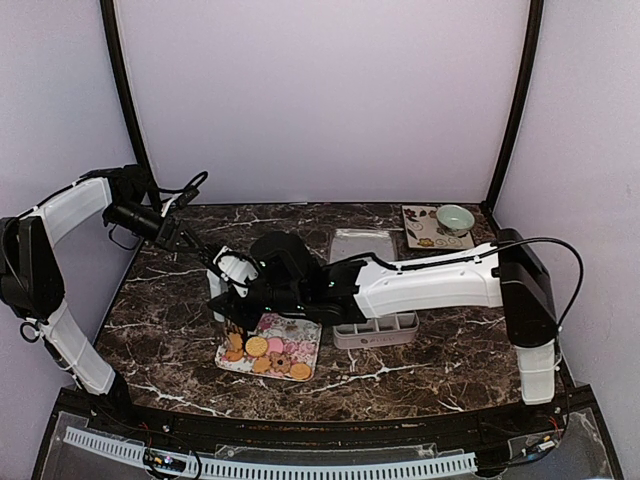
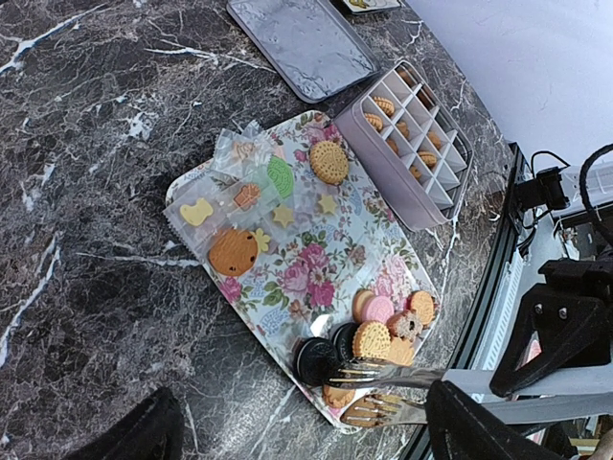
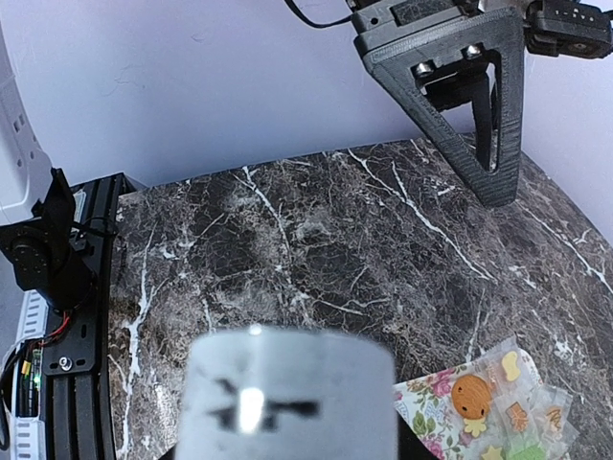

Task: Pack the cookies
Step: Pick up the fake cookies from the plate.

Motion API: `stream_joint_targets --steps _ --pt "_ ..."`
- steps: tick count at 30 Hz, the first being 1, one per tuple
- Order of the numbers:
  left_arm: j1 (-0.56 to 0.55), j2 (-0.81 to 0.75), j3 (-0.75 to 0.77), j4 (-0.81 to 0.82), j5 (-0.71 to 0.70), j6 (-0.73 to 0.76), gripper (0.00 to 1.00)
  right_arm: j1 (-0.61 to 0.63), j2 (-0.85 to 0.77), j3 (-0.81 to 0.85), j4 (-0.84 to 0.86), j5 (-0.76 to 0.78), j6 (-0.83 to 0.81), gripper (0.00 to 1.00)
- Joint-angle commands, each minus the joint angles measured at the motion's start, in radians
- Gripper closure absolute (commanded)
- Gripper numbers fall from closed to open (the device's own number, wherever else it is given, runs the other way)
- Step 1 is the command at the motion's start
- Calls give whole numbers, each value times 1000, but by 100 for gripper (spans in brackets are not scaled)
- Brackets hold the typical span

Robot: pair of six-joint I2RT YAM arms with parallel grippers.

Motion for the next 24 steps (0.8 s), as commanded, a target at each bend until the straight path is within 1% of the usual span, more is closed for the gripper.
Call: stream_joint_targets --steps 1,4,7,8,10,13,15,17,24 --pt "5 -43 -11 -32 14 15 10 0 11 -12 41 -9 -1 59" --pt "5 -41 -11 -32 20 14 10 1 5 -21 33 6 -6 57" --pt "4 -41 -10 -30 21 13 10 1 -3 -34 34 7 -8 59" --pt "5 -41 -9 -30 20 13 10 1 -5 -34 33 8 -9 61" --pt "5 -41 -8 -30 19 13 10 2 -9 -34 34 13 -2 69" --pt "5 -41 -6 -31 18 14 10 -1 -25 -36 49 21 6 84" --pt "5 -41 -6 -31 18 14 10 -2 -36 -33 55 23 8 90" --pt "5 -43 -7 -31 20 13 10 -6 -47 -30 65 15 17 94" --pt "5 -45 -7 -32 18 15 10 -37 -116 -47 90 9 46 100"
